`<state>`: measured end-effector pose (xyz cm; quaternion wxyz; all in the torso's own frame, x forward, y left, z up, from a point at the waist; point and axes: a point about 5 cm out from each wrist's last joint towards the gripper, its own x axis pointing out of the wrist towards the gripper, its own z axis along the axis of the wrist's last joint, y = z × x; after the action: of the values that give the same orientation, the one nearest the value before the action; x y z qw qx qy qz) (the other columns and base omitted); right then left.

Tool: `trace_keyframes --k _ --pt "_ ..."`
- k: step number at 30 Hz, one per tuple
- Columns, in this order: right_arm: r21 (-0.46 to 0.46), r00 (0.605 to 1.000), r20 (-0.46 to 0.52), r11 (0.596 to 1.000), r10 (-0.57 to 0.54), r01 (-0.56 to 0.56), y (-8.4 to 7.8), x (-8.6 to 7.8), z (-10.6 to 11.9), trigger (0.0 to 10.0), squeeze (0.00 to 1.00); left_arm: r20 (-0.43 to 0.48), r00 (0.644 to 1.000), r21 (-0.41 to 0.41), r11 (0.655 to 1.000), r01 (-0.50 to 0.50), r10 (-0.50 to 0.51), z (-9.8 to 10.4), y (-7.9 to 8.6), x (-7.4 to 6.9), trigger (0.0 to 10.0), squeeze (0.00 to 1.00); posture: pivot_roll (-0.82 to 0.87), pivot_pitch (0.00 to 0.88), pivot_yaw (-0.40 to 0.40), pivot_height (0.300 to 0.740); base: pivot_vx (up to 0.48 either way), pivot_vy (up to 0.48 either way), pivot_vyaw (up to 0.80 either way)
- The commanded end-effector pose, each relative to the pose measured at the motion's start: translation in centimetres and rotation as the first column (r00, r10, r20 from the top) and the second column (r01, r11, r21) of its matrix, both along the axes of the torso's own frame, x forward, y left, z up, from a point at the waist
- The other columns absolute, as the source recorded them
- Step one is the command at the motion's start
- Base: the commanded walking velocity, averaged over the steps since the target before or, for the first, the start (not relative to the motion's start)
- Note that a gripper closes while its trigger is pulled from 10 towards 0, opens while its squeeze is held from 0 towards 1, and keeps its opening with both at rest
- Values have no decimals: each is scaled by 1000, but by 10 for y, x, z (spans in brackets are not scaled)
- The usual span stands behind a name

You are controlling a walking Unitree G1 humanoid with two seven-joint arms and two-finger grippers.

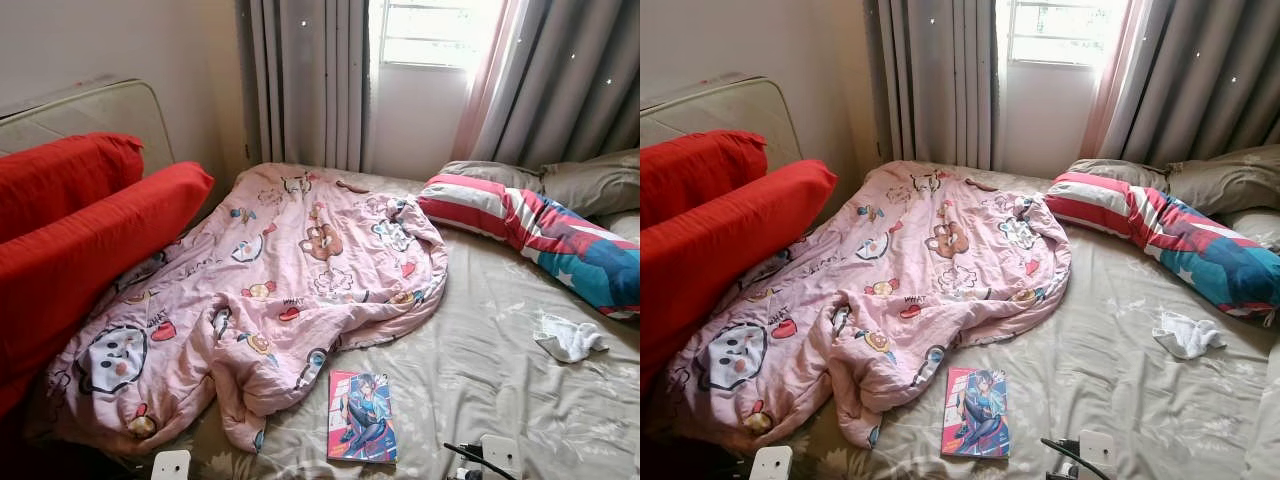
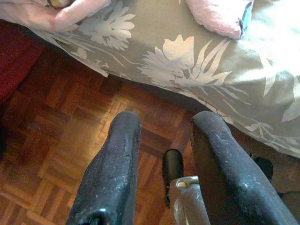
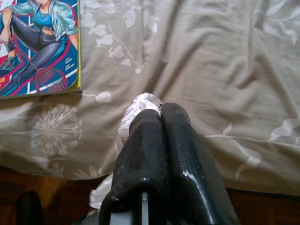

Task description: Clean up the room

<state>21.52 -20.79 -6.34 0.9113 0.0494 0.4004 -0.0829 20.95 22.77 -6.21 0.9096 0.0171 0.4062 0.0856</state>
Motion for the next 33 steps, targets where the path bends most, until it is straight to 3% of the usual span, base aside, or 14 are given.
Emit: trace_keyframes --k 1,33 --pt "1 1000 -13 1000 12 -12 -1 -3 -1 10000 0 -39 999 9 1000 7 -7 -4 3 -8 10000 0 -14 0 -28 740 0 0 0" --pt "-6 999 -19 999 44 -44 2 -9 -5 10000 0 -71 997 10 1000 18 -17 -10 8 -21 10000 0 -29 0 -14 740 0 0 0"
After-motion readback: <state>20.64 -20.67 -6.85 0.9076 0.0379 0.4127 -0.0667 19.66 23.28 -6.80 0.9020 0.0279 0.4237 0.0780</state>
